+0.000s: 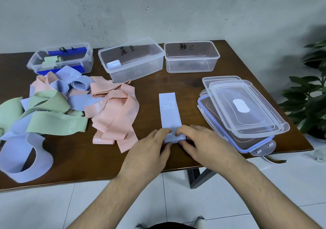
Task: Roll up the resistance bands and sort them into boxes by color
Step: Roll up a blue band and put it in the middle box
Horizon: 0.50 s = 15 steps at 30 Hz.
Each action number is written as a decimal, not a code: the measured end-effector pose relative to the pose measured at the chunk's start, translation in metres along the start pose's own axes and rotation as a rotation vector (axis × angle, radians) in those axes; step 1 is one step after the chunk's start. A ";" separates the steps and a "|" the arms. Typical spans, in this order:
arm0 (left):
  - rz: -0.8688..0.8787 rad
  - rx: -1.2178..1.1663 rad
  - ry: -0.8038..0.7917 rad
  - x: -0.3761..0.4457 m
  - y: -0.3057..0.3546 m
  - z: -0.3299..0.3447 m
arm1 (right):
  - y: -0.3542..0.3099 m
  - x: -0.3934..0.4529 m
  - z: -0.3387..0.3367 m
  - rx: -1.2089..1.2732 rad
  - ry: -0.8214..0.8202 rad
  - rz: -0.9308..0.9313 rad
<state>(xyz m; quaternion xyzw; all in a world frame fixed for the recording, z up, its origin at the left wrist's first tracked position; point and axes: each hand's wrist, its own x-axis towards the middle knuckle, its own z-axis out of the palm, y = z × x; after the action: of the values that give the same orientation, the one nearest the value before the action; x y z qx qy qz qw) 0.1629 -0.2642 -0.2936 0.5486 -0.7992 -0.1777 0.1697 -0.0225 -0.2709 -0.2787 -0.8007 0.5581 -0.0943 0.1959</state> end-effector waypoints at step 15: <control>-0.028 0.081 -0.017 0.010 -0.001 -0.001 | 0.007 0.009 0.002 0.070 -0.012 0.023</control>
<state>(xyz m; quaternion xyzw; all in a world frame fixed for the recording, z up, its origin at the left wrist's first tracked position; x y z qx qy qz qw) 0.1606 -0.2739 -0.2927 0.5645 -0.7994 -0.1523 0.1381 -0.0243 -0.2810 -0.2842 -0.7875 0.5625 -0.1068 0.2282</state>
